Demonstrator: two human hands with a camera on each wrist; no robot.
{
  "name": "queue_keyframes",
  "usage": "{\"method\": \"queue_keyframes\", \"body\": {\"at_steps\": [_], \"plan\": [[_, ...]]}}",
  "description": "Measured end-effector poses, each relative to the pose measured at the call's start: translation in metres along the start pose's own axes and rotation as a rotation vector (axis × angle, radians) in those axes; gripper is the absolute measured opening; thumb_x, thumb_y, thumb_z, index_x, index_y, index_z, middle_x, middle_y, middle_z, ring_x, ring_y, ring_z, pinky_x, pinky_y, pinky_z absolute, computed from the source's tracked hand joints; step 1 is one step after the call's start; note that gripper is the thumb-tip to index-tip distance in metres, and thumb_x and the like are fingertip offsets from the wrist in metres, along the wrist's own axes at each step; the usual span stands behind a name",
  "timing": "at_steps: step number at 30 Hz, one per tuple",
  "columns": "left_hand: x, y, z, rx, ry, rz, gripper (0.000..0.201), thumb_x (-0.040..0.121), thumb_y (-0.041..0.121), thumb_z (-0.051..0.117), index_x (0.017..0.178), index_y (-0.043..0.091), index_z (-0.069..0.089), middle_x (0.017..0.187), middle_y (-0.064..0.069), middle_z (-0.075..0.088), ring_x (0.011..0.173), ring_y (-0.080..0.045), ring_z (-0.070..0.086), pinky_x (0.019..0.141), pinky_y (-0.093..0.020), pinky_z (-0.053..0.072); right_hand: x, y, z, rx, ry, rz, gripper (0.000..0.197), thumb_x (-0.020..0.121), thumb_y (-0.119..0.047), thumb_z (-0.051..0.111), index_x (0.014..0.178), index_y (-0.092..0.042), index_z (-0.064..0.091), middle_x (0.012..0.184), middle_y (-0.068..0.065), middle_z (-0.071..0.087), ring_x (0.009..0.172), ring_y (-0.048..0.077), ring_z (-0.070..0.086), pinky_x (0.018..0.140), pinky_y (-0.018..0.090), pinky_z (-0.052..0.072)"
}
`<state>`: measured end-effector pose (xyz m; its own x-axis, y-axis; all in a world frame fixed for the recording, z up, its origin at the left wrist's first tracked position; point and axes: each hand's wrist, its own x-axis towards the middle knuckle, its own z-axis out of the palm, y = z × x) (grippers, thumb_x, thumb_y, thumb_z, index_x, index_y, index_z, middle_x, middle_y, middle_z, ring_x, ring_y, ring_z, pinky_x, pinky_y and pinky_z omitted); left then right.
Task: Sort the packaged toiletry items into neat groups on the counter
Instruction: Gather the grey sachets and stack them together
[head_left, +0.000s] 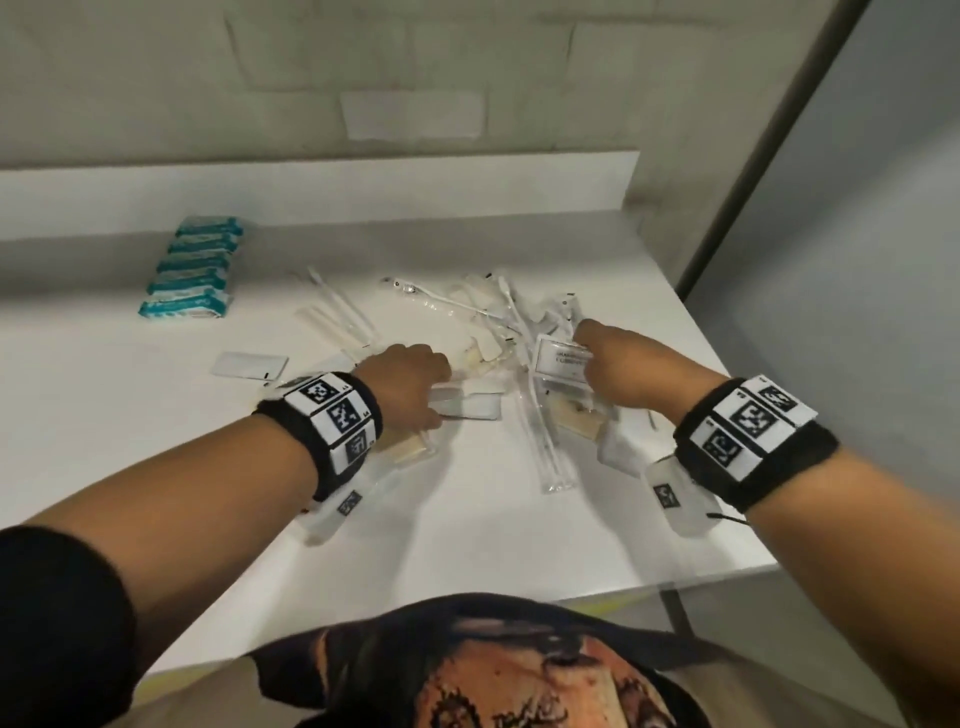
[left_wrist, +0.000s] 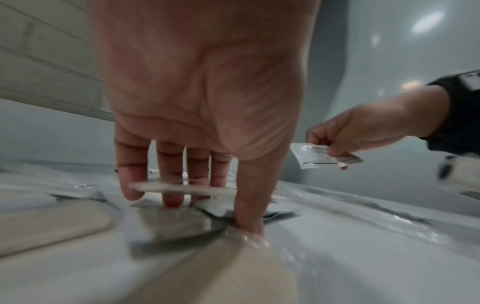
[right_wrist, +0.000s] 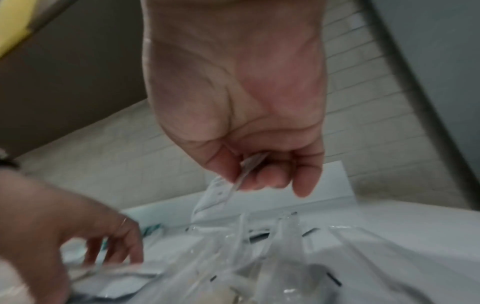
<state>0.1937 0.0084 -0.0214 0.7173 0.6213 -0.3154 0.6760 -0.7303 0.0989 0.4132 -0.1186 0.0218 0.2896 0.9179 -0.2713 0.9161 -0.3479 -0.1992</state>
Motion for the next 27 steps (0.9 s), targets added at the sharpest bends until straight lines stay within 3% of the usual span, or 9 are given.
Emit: {"method": "queue_keyframes", "body": {"at_steps": [3,6,8,10,11,13,19,24,27], "plan": [[-0.001,-0.005,-0.005,-0.029,-0.068,-0.121,0.063,0.072,0.043,0.071,0.127,0.024,0.045,0.118,0.0,0.054,0.101,-0.02,0.053,0.085,-0.036,0.048,0.002,0.023,-0.011,0.197,0.08,0.109,0.02,0.092,-0.017,0.046,0.111,-0.009,0.045,0.097,0.01,0.055,0.083,0.028,0.051,0.063,0.031,0.034],[0.0,-0.009,-0.01,-0.05,-0.126,-0.149,0.046,0.076,0.048,0.065,0.111,0.023,0.05,0.109,0.0,0.055,0.094,-0.02,0.054,0.083,-0.035,0.048,-0.003,0.05,-0.024,0.321,0.103,0.116,0.026,0.087,-0.033,0.064,0.096,-0.016,0.047,0.083,-0.001,0.053,0.075,0.019,0.051,0.056,0.028,0.033],[0.0,-0.011,-0.013,-0.073,-0.125,-0.166,0.031,0.081,0.044,0.059,0.102,0.023,0.05,0.107,0.0,0.055,0.093,-0.019,0.054,0.078,-0.033,0.046,-0.008,0.06,-0.028,0.241,-0.065,0.017,0.028,0.082,-0.032,0.072,0.082,-0.019,0.047,0.07,-0.003,0.053,0.064,0.016,0.05,0.058,0.028,0.037],[0.002,-0.011,-0.017,-0.091,-0.068,-0.177,0.019,0.086,0.038,0.053,0.096,0.023,0.049,0.105,-0.001,0.057,0.091,-0.02,0.053,0.076,-0.032,0.043,-0.014,0.062,-0.023,0.085,-0.281,-0.07,0.025,0.078,-0.021,0.075,0.076,-0.019,0.051,0.071,-0.003,0.056,0.069,0.018,0.053,0.065,0.029,0.042],[0.004,-0.01,-0.02,-0.095,-0.028,-0.181,0.015,0.089,0.034,0.051,0.093,0.02,0.047,0.103,-0.003,0.057,0.089,-0.021,0.052,0.076,-0.031,0.04,-0.017,0.061,-0.017,-0.001,-0.355,-0.098,0.021,0.075,-0.016,0.076,0.081,-0.02,0.056,0.077,-0.004,0.059,0.077,0.018,0.056,0.07,0.03,0.044],[0.009,-0.008,-0.024,-0.123,0.048,-0.193,0.014,0.092,0.028,0.048,0.089,0.015,0.043,0.099,-0.008,0.055,0.086,-0.022,0.047,0.074,-0.029,0.035,-0.022,0.057,-0.003,-0.151,-0.411,-0.133,0.038,0.071,-0.009,0.074,0.101,-0.026,0.059,0.093,-0.009,0.06,0.09,0.018,0.057,0.077,0.033,0.047],[0.023,-0.009,-0.028,-0.364,0.199,-0.279,0.03,0.088,0.032,0.063,0.103,0.008,0.053,0.11,-0.012,0.06,0.101,-0.028,0.055,0.078,-0.031,0.038,-0.016,0.05,0.019,-0.279,-0.28,-0.294,0.073,0.065,-0.012,0.076,0.124,-0.041,0.043,0.115,-0.009,0.056,0.102,0.02,0.055,0.084,0.037,0.047],[0.024,-0.026,-0.022,-0.374,0.31,-0.403,0.039,0.088,0.027,0.062,0.121,0.009,0.05,0.121,-0.012,0.061,0.109,-0.031,0.058,0.083,-0.032,0.042,-0.009,0.045,0.021,-0.467,-0.187,-0.416,0.068,0.055,-0.029,0.081,0.113,-0.037,0.046,0.109,-0.01,0.041,0.101,0.016,0.042,0.081,0.031,0.035],[0.022,-0.031,-0.02,-0.35,0.329,-0.409,0.028,0.086,0.017,0.057,0.113,0.015,0.055,0.113,-0.012,0.064,0.101,-0.029,0.059,0.078,-0.031,0.043,-0.008,0.044,0.021,-0.441,-0.197,-0.374,0.064,0.056,-0.025,0.081,0.105,-0.038,0.042,0.1,-0.012,0.042,0.095,0.016,0.04,0.078,0.031,0.037]]}}
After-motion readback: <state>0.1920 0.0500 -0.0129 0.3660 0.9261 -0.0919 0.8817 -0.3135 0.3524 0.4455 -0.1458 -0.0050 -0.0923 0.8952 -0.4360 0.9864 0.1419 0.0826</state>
